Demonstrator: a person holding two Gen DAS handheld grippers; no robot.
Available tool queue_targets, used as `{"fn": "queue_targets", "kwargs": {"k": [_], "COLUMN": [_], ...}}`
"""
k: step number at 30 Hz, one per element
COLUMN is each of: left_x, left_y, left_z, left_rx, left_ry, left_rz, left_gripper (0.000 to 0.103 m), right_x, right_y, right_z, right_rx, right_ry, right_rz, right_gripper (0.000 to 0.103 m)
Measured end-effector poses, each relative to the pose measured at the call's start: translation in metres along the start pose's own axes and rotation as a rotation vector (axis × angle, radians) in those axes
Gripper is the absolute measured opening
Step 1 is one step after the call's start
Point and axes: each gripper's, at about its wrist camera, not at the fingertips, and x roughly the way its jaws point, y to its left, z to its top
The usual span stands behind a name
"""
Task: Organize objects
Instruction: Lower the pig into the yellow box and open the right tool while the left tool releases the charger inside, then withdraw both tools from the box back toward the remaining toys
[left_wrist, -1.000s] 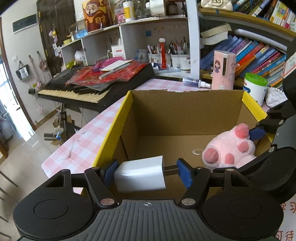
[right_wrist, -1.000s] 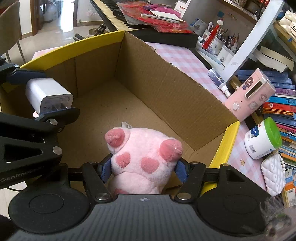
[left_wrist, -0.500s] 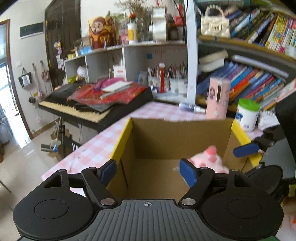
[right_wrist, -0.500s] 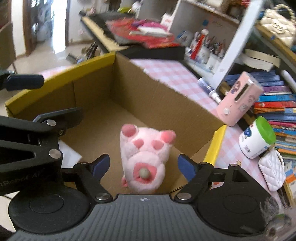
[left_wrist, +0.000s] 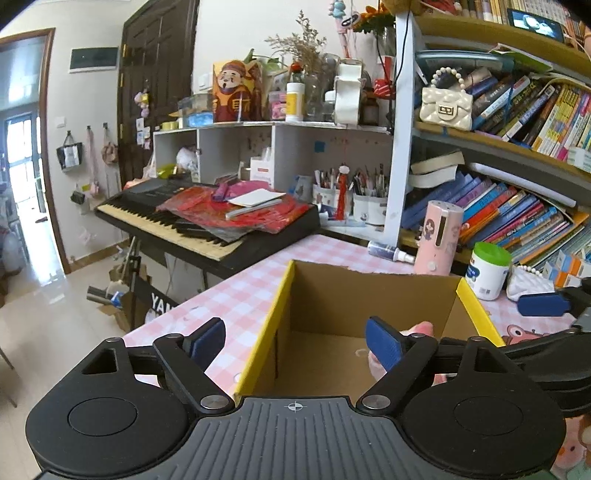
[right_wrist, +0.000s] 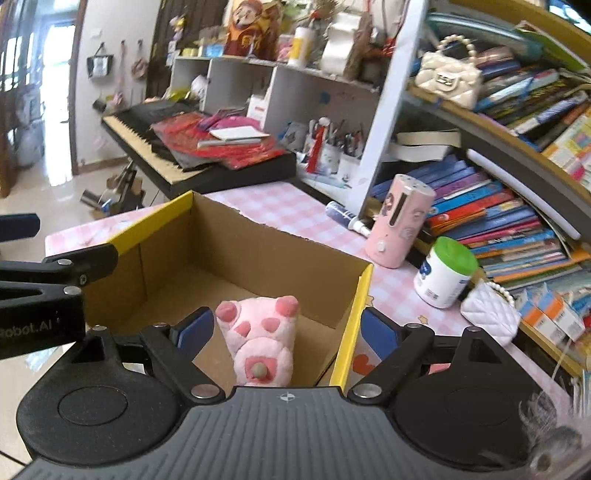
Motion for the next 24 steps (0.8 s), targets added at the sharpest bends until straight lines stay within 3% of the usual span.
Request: {"fn": "queue_targets", "kwargs": {"k": [9,16,24], "left_x": [-0.020,-0.031,-0.047], "left_y": [0.013,0.021,0.026], "left_z": [-0.017,-0.037,-0.065], "left_rx": [0.018,0.034,0.081], "left_ry": [0.019,0.081,0.162], "left_rz": [0.005,0.048,0.076], "left_gripper": [0.086,0.093,0.094], "right_x": [-0.028,-0.047,-0.065], "right_y": [0.013,0.035,0.062], "right_z": [-0.026,-0.052,-0.085], "right_rx": [0.124,0.210,0.277], "right_ry": [0.014,0.053,0.138], "right_rz": [-0.066,-0.168,-0.258], "right_gripper": [0.087,0.098,0.102]}}
